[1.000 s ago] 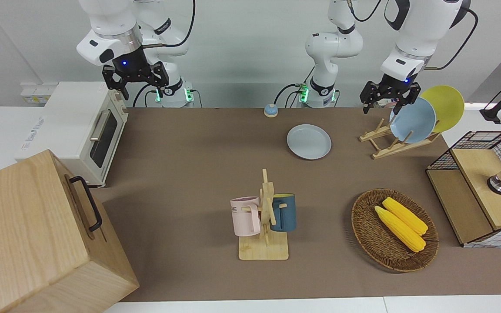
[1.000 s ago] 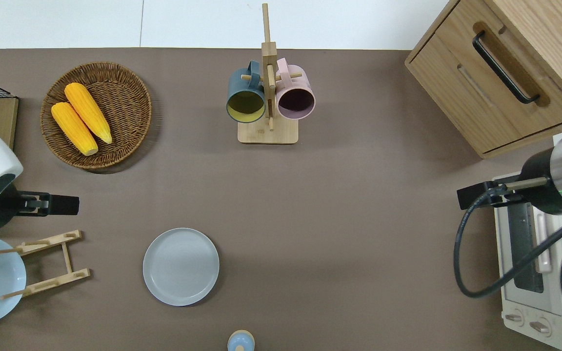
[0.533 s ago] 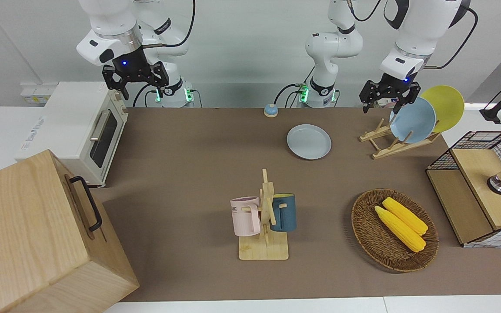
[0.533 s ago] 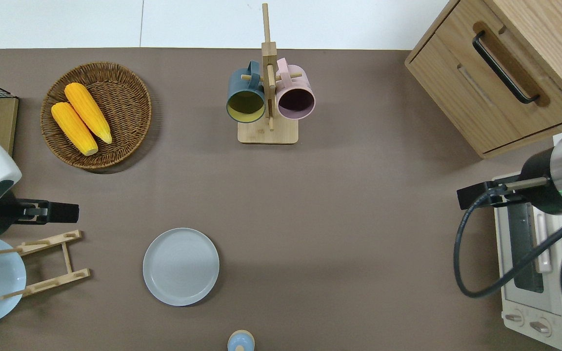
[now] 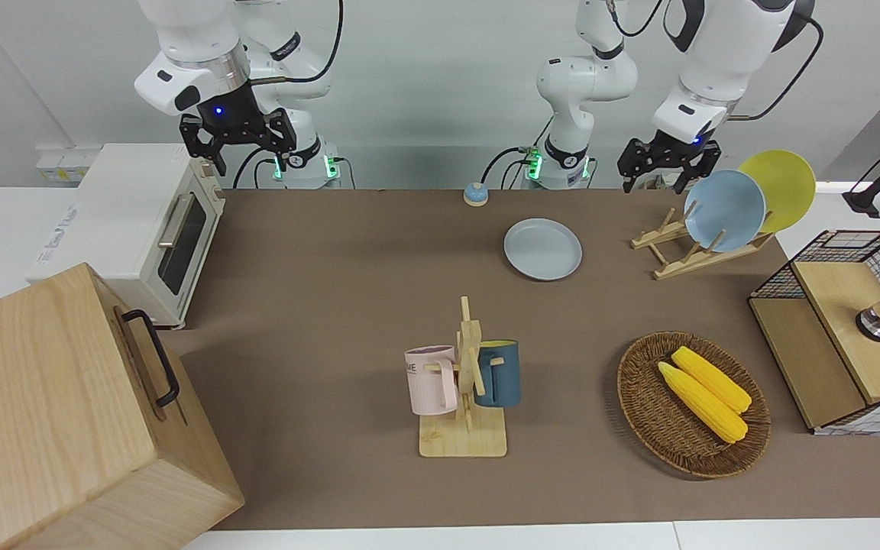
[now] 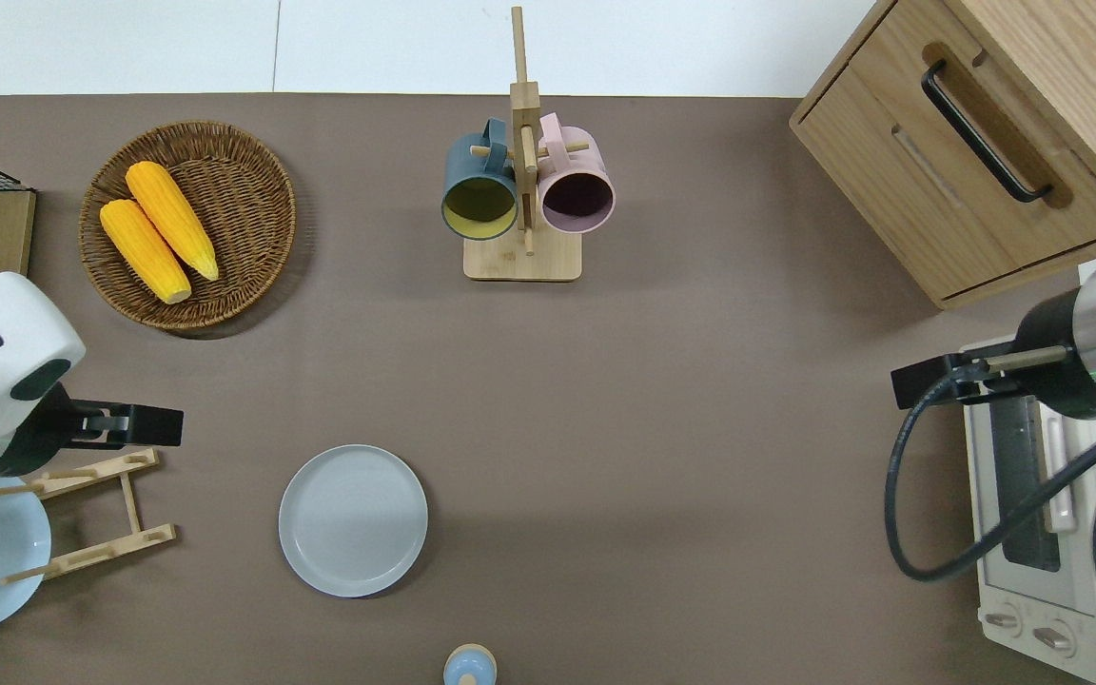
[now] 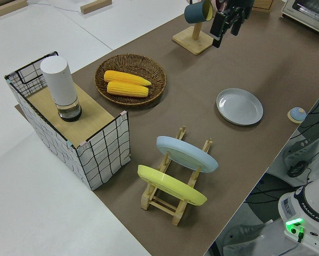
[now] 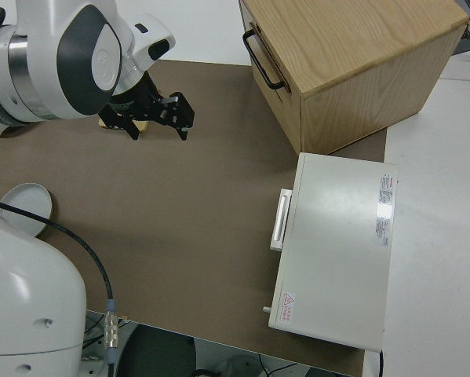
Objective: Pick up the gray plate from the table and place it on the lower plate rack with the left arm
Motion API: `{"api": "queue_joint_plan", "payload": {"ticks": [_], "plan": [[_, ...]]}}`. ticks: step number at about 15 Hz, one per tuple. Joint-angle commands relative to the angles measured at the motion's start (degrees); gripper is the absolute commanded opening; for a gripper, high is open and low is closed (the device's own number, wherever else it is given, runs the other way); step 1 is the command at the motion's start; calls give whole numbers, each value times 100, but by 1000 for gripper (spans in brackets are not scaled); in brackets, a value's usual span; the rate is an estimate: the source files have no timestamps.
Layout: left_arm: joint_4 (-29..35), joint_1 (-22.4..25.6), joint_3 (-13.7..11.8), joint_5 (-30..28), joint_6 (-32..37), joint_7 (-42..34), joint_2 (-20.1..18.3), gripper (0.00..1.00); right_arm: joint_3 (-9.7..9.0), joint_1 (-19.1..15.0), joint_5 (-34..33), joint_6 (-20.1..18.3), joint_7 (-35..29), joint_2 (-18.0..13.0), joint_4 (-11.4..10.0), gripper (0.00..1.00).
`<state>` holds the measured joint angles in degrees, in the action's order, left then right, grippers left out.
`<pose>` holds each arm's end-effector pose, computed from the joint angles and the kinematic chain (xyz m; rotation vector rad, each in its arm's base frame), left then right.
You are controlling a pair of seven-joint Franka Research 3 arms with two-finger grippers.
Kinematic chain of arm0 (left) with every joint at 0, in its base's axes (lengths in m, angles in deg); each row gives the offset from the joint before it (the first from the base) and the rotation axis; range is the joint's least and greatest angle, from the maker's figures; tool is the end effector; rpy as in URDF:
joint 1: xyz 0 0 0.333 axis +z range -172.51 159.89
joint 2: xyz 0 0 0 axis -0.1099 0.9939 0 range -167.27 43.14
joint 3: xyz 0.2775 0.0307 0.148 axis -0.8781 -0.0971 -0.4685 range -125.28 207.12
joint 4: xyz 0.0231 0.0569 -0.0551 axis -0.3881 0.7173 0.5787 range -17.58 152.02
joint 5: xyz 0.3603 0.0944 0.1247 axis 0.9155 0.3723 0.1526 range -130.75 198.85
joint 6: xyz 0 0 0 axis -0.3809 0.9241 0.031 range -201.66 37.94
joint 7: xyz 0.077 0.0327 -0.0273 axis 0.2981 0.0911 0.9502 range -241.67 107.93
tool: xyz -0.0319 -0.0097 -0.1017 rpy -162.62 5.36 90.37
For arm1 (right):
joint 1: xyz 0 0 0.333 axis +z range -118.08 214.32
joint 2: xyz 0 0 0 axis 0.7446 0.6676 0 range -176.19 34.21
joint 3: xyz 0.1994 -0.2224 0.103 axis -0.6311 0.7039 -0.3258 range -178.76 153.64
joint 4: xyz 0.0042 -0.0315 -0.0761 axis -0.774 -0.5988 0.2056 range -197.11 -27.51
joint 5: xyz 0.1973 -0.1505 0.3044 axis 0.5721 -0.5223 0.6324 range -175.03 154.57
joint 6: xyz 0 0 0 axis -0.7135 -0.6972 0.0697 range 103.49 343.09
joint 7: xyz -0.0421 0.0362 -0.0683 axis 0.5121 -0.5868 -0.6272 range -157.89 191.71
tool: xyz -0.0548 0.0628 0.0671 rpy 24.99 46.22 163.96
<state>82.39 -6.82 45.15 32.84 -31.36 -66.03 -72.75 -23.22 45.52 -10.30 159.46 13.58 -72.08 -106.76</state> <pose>0.4963 -0.0461 0.5913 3.1336 -0.1014 -0.0418 0.5271 0.0756 0.6545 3.1263 0.1288 -0.1000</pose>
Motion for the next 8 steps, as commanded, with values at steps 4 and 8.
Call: {"api": "queue_joint_plan", "payload": {"ticks": [4,8], "plan": [[915,-46,35,-213,-594,189,-373,987,-32,-56,59,-75,8,-14,35,990],[1513,-46,61,-213,-1112,189,-504,987,-24,-56,59,-75,8,-14,35,987]]}}
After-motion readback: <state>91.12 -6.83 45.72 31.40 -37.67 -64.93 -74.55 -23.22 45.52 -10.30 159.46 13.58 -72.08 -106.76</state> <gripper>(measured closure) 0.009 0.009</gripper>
